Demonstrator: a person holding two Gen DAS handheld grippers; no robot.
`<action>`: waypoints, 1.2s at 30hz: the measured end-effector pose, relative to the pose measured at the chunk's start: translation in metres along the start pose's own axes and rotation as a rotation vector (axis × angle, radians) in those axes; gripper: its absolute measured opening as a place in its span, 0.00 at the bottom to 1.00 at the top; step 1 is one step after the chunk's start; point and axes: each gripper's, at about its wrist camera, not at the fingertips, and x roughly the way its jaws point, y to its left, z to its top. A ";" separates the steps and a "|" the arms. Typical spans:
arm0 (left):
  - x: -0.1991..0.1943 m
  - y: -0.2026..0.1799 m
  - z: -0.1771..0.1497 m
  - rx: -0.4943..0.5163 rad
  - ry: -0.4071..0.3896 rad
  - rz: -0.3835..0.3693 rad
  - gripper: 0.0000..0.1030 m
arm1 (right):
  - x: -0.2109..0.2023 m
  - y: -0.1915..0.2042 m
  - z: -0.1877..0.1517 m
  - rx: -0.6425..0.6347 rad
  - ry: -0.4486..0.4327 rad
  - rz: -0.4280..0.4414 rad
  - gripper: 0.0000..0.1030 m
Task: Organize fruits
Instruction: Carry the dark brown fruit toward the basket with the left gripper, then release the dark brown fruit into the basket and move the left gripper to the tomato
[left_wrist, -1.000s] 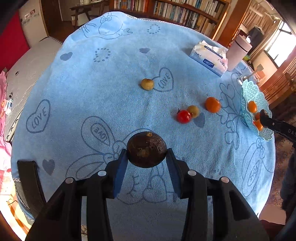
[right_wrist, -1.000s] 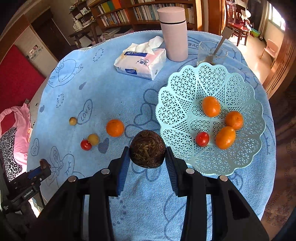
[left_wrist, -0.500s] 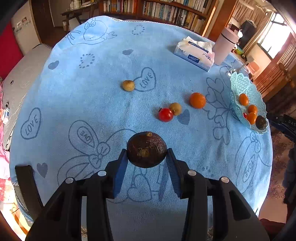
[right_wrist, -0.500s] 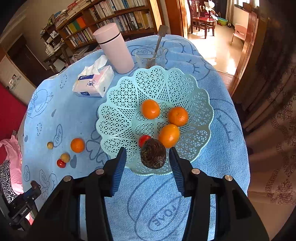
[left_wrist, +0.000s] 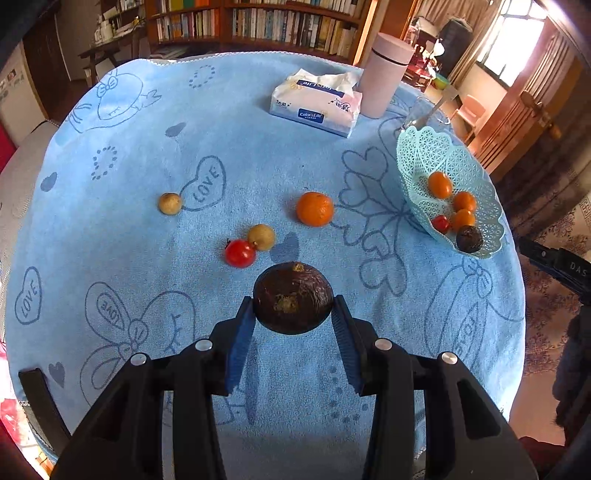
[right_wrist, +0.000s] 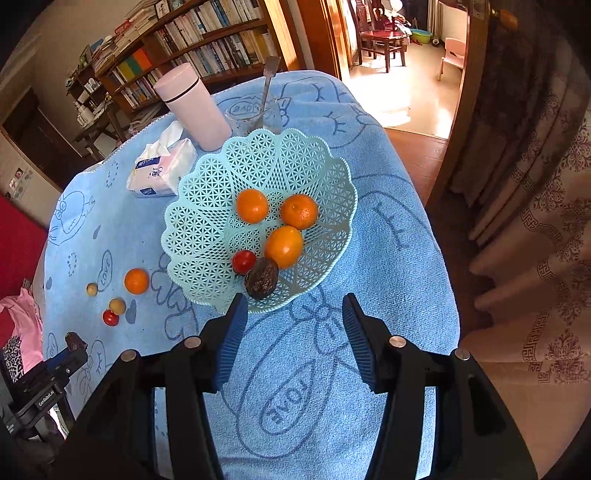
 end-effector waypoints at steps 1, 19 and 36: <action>0.002 -0.007 0.003 0.012 -0.001 -0.006 0.42 | -0.002 -0.005 -0.002 0.006 0.001 -0.002 0.53; 0.047 -0.129 0.067 0.227 -0.015 -0.092 0.42 | -0.029 -0.087 -0.047 0.100 0.013 -0.086 0.53; 0.043 -0.106 0.070 0.136 -0.023 -0.051 0.61 | -0.022 -0.075 -0.050 0.056 0.035 -0.062 0.53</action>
